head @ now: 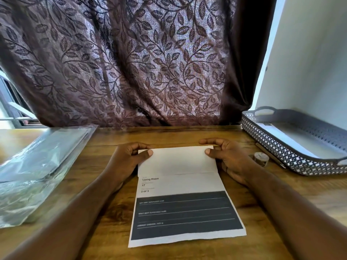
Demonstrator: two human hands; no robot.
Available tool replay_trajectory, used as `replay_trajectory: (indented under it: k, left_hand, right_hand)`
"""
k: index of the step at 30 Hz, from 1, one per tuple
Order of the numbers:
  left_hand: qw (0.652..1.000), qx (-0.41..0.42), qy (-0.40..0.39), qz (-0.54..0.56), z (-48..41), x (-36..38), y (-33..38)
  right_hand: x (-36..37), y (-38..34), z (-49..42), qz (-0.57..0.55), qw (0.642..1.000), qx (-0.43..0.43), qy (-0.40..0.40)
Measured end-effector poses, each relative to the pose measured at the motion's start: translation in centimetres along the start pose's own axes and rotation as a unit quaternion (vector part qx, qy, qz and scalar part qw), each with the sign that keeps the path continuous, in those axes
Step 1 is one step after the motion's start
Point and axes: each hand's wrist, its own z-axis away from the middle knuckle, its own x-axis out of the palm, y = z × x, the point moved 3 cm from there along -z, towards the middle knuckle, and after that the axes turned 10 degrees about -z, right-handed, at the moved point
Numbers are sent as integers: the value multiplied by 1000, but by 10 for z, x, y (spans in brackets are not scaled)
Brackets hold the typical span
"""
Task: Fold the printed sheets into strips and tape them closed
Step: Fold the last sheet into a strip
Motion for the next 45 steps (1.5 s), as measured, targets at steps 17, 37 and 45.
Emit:
replay_trajectory:
  k: [17, 37, 45]
  left_hand:
    - [961, 170, 15, -218, 20, 23, 32]
    - [981, 62, 42, -178, 5, -1, 18]
    - [875, 273, 60, -395, 27, 25, 50]
  right_hand:
    - [73, -13, 13, 493, 844, -202, -67]
    - [-4, -19, 6, 320, 945, -59, 16]
    - [53, -20, 17, 394, 895, -202, 51]
